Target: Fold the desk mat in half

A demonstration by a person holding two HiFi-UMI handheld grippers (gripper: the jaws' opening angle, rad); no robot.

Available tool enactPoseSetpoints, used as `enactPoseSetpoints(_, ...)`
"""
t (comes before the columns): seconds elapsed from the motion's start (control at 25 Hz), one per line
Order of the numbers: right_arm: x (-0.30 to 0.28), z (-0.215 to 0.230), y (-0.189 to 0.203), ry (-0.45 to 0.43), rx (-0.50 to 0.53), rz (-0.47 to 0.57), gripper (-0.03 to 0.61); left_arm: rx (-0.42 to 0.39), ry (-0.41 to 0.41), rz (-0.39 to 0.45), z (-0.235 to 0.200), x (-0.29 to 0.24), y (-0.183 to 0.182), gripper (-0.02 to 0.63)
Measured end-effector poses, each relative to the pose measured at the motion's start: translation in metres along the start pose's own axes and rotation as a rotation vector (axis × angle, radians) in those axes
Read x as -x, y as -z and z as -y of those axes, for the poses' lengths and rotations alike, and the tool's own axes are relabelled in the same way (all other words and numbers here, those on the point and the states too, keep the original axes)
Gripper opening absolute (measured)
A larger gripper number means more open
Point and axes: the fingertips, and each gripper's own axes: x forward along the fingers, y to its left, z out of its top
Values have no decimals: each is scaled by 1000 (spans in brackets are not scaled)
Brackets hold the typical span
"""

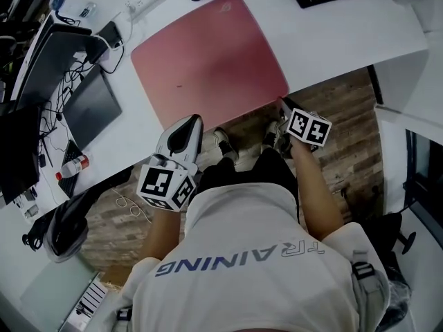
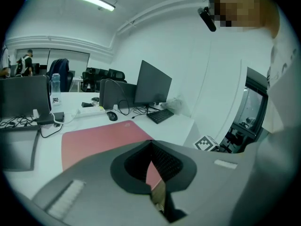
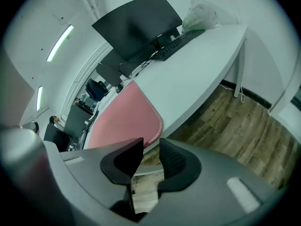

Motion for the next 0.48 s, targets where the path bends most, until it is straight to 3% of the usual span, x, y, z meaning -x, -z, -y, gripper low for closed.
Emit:
enactPoseSetpoints(0.2, 0, -4, 0, 37, 6, 32, 79, 4, -18, -2, -16, 12, 3, 0)
enactPoseSetpoints(0.32, 3, -8, -2, 75, 70, 52, 31, 8, -12, 4, -19, 16, 4, 0)
enactPoseSetpoints(0.48, 12, -17, -7, 121, 172, 95, 26, 14, -5, 11, -23, 21, 5, 0)
